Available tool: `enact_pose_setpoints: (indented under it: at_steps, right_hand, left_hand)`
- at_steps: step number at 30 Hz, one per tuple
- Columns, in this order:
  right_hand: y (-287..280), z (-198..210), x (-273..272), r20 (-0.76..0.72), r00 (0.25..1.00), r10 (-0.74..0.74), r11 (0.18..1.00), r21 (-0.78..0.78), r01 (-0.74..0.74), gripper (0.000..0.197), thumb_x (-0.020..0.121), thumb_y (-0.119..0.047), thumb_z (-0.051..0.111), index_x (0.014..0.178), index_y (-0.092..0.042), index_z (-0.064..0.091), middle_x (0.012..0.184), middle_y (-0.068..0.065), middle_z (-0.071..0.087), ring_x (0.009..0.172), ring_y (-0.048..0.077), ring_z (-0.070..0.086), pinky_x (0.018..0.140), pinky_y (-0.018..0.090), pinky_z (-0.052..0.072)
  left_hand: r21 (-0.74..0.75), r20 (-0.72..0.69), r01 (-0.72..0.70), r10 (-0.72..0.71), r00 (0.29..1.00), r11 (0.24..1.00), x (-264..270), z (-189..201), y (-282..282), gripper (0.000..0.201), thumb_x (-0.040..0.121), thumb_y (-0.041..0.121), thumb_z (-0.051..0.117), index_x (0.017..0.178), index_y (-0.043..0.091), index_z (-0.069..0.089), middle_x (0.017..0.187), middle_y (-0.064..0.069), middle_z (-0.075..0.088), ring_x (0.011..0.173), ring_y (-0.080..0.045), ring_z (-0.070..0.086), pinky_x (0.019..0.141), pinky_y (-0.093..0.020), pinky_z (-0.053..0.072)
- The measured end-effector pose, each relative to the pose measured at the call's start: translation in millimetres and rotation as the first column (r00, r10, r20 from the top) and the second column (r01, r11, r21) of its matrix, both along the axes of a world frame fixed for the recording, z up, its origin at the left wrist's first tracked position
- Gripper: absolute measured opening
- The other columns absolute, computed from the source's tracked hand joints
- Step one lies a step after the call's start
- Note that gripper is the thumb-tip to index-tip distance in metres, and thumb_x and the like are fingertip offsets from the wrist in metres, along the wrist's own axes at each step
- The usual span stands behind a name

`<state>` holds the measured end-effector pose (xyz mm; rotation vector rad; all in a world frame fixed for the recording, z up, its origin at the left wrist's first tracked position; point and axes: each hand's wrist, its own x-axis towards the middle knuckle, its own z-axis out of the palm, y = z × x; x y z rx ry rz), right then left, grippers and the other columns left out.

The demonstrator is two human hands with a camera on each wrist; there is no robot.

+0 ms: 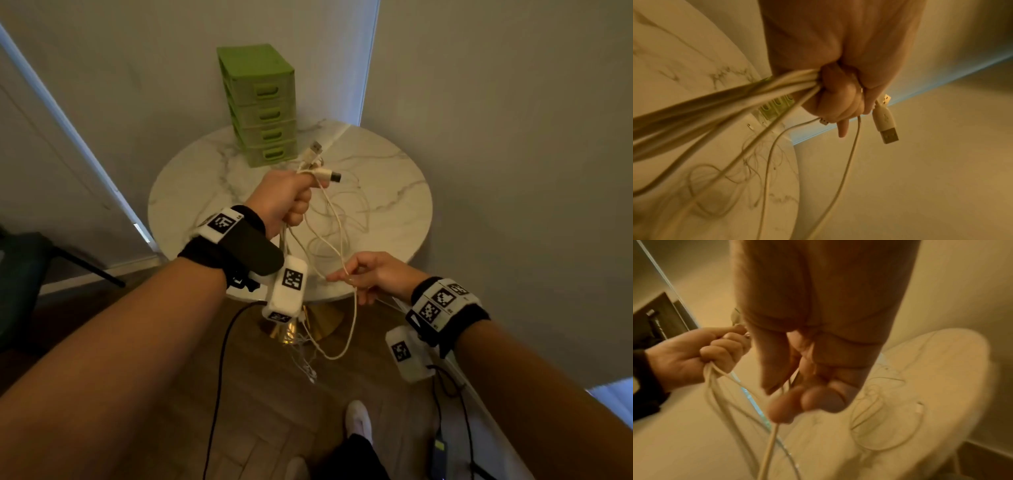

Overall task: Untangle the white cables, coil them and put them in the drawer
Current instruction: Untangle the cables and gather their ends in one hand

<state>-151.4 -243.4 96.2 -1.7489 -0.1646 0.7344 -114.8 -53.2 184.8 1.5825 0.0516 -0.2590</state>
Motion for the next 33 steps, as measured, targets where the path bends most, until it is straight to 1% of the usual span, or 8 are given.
enact_pose_setpoints:
  at_steps: [4,8,11,16,20,24,28,33]
  right_hand:
    - [-11.9,-9.4,-2.2,0.001,1.0,0.025,0.961,-0.274,-0.024,0.025,0.078,-0.007,0.063,0.06,-0.024,0.067,0.124,-0.011,0.052,0.109,0.015,0.053,0.068,0.027,0.045]
    - [-24.7,-29.2,-6.0,-0.154,0.974,0.164,0.736,-0.638,-0.225,0.012,0.078,-0.013,0.065,0.066,-0.014,0.066,0.055,-0.004,0.06,0.056,0.013,0.055,0.06,0.026,0.046]
    - [-17.7,-33.4,-4.9,-0.196,0.947,0.254,0.539,-0.784,-0.307,0.015,0.078,-0.01,0.06,0.082,0.001,0.069,0.052,0.0,0.059,0.055,0.015,0.055,0.065,0.031,0.05]
    - [10.1,-5.4,13.2,-0.002,0.997,-0.081,0.948,-0.307,0.077,0.044,0.078,0.012,0.043,0.113,-0.012,0.055,0.103,0.007,0.06,0.069,0.019,0.062,0.052,0.019,0.049]
    - [48.0,25.9,19.4,-0.095,0.995,-0.02,0.959,0.281,0.046,0.024,0.089,-0.002,0.045,0.111,-0.01,0.052,0.087,0.008,0.07,0.052,0.014,0.062,0.044,0.016,0.044]
    - [52.1,24.9,30.5,0.198,0.946,-0.257,0.963,0.139,0.232,0.024,0.095,-0.013,0.04,0.078,-0.015,0.057,0.047,0.0,0.06,0.033,0.009,0.049,0.036,0.018,0.03]
    - [26.9,-6.9,36.5,0.16,0.888,-0.43,0.901,0.018,0.433,0.035,0.096,-0.021,0.037,0.066,-0.012,0.052,0.037,0.0,0.052,0.026,0.011,0.041,0.032,0.018,0.026]
    - [7.0,-43.8,16.5,-0.076,0.974,-0.213,0.817,-0.56,0.135,0.031,0.091,-0.013,0.041,0.065,-0.005,0.057,0.05,0.007,0.06,0.032,0.016,0.05,0.033,0.017,0.034]
  left_hand:
    - [0.14,-0.023,-0.025,0.028,0.999,0.99,-6.3,-10.7,9.7,0.023,0.091,0.01,0.044,0.07,0.012,0.053,0.044,0.007,0.03,0.031,-0.004,0.022,0.034,-0.012,0.016]
    - [0.102,-0.072,-0.027,0.035,0.997,0.994,-4.5,-7.6,27.8,0.029,0.091,0.017,0.04,0.063,0.021,0.035,0.043,0.009,0.024,0.032,-0.004,0.017,0.033,-0.011,0.014]
    - [0.108,-0.127,0.046,-0.032,0.991,0.993,-3.8,-4.4,34.7,0.036,0.093,0.025,0.044,0.059,0.023,0.03,0.043,0.01,0.023,0.033,-0.004,0.015,0.032,-0.012,0.012]
    - [0.284,-0.261,0.229,-0.154,0.953,0.931,-7.9,-7.0,30.6,0.023,0.093,0.022,0.043,0.075,0.015,0.055,0.04,0.01,0.025,0.032,-0.004,0.016,0.033,-0.01,0.012]
    - [0.32,-0.269,0.25,-0.165,0.949,0.914,-8.3,-13.2,18.5,0.022,0.092,0.019,0.041,0.081,0.014,0.06,0.04,0.01,0.025,0.032,-0.005,0.016,0.037,-0.01,0.012]
    - [0.342,-0.259,0.259,-0.175,0.95,0.903,-3.9,-17.4,21.4,0.028,0.092,0.016,0.04,0.065,0.017,0.045,0.038,0.009,0.028,0.031,-0.005,0.017,0.036,-0.009,0.013]
    - [0.234,-0.242,0.294,-0.238,0.941,0.927,-2.7,-20.6,32.7,0.03,0.092,0.011,0.039,0.063,0.017,0.043,0.039,0.009,0.027,0.03,-0.003,0.017,0.035,-0.009,0.012]
    - [-0.048,-0.185,0.209,-0.214,0.959,0.977,6.1,-11.3,44.4,0.031,0.093,0.014,0.029,0.064,0.022,0.033,0.039,0.012,0.024,0.029,0.0,0.015,0.032,-0.008,0.008]
